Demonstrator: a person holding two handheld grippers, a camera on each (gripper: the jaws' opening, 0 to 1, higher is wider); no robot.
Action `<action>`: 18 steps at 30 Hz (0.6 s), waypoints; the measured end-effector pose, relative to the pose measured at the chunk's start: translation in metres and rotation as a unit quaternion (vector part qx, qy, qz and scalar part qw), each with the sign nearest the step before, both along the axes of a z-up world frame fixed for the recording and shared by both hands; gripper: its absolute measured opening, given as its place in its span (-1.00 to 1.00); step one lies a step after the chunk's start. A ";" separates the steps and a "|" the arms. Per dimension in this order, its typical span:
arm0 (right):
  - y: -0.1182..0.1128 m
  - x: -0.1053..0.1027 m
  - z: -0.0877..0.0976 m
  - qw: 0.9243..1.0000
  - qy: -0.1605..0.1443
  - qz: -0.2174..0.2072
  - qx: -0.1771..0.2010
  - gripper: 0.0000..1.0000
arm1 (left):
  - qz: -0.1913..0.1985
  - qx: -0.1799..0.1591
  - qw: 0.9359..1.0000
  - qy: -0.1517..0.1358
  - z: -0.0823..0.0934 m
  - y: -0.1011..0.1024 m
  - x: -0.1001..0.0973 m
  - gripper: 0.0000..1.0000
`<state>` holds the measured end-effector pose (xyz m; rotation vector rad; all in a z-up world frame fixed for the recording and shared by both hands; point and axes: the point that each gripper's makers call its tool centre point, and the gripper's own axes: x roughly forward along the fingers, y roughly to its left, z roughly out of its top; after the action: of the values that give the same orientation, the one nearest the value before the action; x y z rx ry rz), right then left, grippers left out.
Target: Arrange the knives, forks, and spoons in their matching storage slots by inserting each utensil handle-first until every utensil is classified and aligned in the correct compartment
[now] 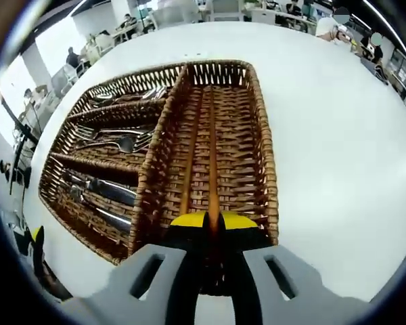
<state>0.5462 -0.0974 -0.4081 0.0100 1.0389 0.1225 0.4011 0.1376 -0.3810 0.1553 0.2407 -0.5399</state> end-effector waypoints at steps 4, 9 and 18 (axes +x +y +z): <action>0.000 0.004 0.000 1.000 0.001 0.006 -0.003 -0.88 | -0.003 0.001 1.000 0.001 -0.001 0.001 -0.002 0.99; 0.004 0.004 0.000 0.999 -0.002 0.032 -0.011 -0.87 | -0.003 0.003 1.000 0.004 -0.003 0.000 -0.005 0.99; 0.008 0.003 0.002 0.999 -0.006 0.042 0.000 -0.87 | -0.004 0.009 1.000 0.010 -0.008 0.002 -0.006 0.99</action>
<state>0.5493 -0.0895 -0.4063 -0.0351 1.0277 0.1990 0.3948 0.1394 -0.3887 0.1678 0.2650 -0.5467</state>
